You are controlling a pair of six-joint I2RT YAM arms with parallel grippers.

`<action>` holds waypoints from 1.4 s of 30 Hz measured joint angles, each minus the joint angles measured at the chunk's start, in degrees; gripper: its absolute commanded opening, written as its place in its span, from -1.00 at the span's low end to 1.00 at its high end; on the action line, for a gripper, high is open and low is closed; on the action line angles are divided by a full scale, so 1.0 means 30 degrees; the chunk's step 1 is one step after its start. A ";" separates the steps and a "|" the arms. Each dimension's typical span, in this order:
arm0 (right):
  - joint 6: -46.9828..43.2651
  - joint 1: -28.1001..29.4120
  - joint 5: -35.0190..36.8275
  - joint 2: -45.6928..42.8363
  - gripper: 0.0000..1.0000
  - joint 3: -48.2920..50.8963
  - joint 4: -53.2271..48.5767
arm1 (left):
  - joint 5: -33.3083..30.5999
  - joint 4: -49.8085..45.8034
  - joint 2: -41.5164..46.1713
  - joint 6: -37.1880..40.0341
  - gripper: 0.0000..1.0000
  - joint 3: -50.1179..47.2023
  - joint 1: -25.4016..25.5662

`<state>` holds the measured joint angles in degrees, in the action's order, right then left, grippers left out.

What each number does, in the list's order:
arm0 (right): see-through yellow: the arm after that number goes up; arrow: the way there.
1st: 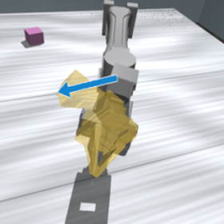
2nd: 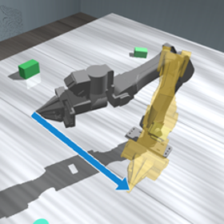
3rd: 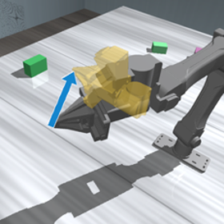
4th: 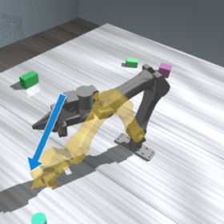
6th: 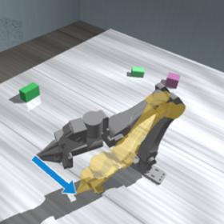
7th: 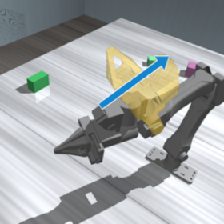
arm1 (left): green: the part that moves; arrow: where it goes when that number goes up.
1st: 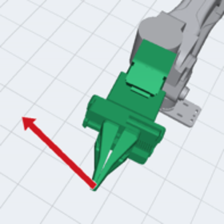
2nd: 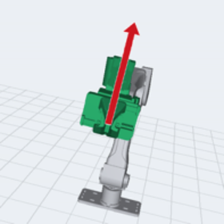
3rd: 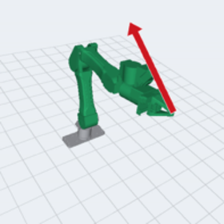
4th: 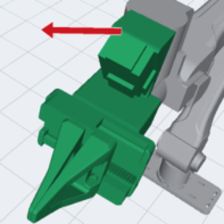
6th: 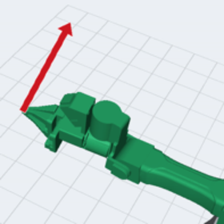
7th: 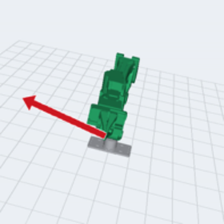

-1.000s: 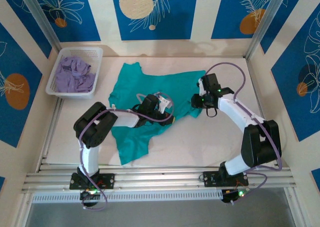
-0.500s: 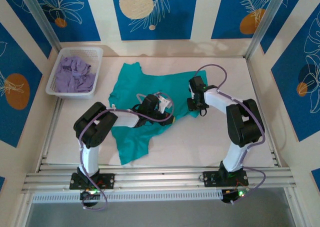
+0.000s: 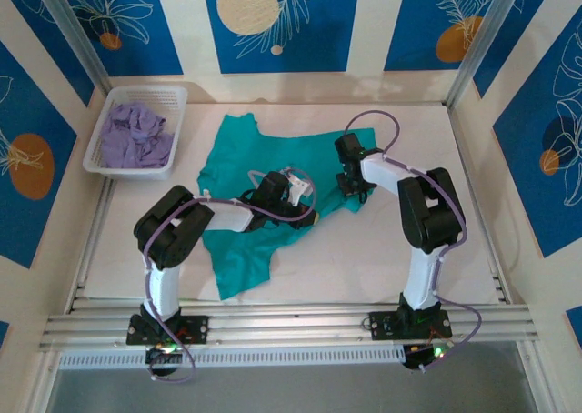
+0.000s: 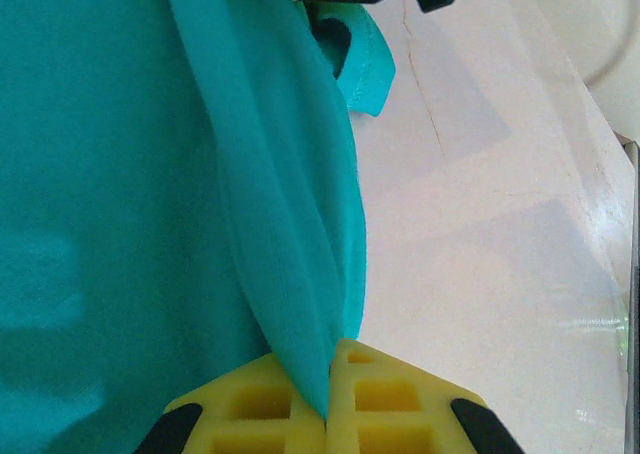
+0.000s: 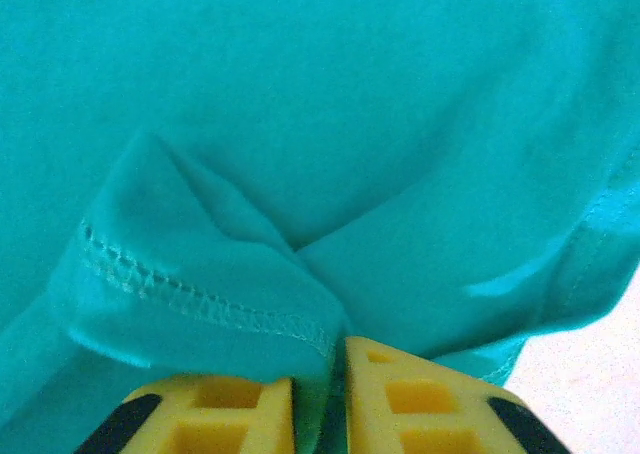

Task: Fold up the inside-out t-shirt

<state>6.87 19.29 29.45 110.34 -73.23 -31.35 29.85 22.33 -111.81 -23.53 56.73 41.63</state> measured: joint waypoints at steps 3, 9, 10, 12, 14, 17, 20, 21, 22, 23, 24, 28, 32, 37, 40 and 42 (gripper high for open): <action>-0.0306 -0.0058 0.0532 0.0015 -0.96 -0.0080 -0.0131 | 0.0044 0.0000 0.0000 0.0000 -1.00 -0.0007 0.0000; -0.0393 -0.1268 -0.1224 -0.1566 -1.00 0.0124 -0.0306 | 0.0051 0.0000 0.0000 0.0000 -1.00 -0.0007 0.0000; -0.0306 -0.1647 -0.2069 -0.2280 -1.00 0.0321 -0.0277 | 0.0051 0.0000 0.0000 0.0000 -1.00 -0.0007 0.0000; -0.0117 -0.2455 -0.4095 -0.3847 -1.00 0.0678 -0.0306 | 0.0051 0.0000 0.0000 0.0000 -1.00 0.0000 0.0000; 0.0146 -0.3228 -0.6353 -0.5304 -1.00 0.0925 -0.0306 | 0.0051 0.0007 0.0000 0.0000 -1.00 -0.0007 0.0000; 0.0539 -0.4255 -0.9836 -0.6856 -1.00 0.1392 -0.0364 | 0.0051 0.0029 0.0000 0.0000 -1.00 -0.0007 0.0000; 0.0984 -0.4918 -1.3340 -0.7890 -1.00 0.2208 -0.0437 | 0.0051 0.0066 0.0000 0.0007 -1.00 -0.0007 0.0000; 0.1129 -0.5166 -1.4593 -0.8131 -1.00 0.2492 -0.0488 | 0.0051 0.0087 0.0000 0.0007 -1.00 -0.0007 0.0000; 0.1239 -0.5362 -1.5752 -0.8306 -1.00 0.2681 -0.0627 | 0.0051 0.0131 0.0000 0.0007 -1.00 0.0000 0.0000; 0.1341 -0.5501 -1.6662 -0.8437 -1.00 0.2798 -0.0736 | 0.0058 0.0146 0.0000 0.0007 -1.00 0.0000 0.0000; 0.1392 -0.5661 -1.7741 -0.8553 -1.00 0.2871 -0.0940 | 0.0051 0.0160 0.0000 0.0007 -1.00 0.0000 0.0000; 0.1428 -0.5938 -2.0677 -0.9056 -1.00 0.3228 -0.1406 | 0.0051 0.0226 0.0000 0.0007 -1.00 0.0000 0.0000; 0.1428 -0.6113 -2.2418 -0.9573 -1.00 0.4000 -0.1683 | 0.0058 0.0284 -0.0007 0.0007 -1.00 0.0000 0.0000; 0.1778 -0.6863 -2.3278 -0.9857 -1.00 0.4750 -0.1712 | 0.0066 0.0277 -0.0007 0.0015 -1.00 0.0000 0.0000; 0.2390 -0.7424 -2.3234 -0.9850 -0.99 0.5020 -0.1180 | 0.0073 0.0284 -0.0007 0.0015 -1.00 0.0000 0.0000; 0.2820 -0.7796 -2.3110 -0.9843 -0.99 0.5173 -0.0648 | 0.0073 0.0284 -0.0007 0.0015 -1.00 0.0000 0.0000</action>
<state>15.33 -4.10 -39.88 80.82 -57.71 -33.30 30.06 23.18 -111.83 -23.49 56.73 41.63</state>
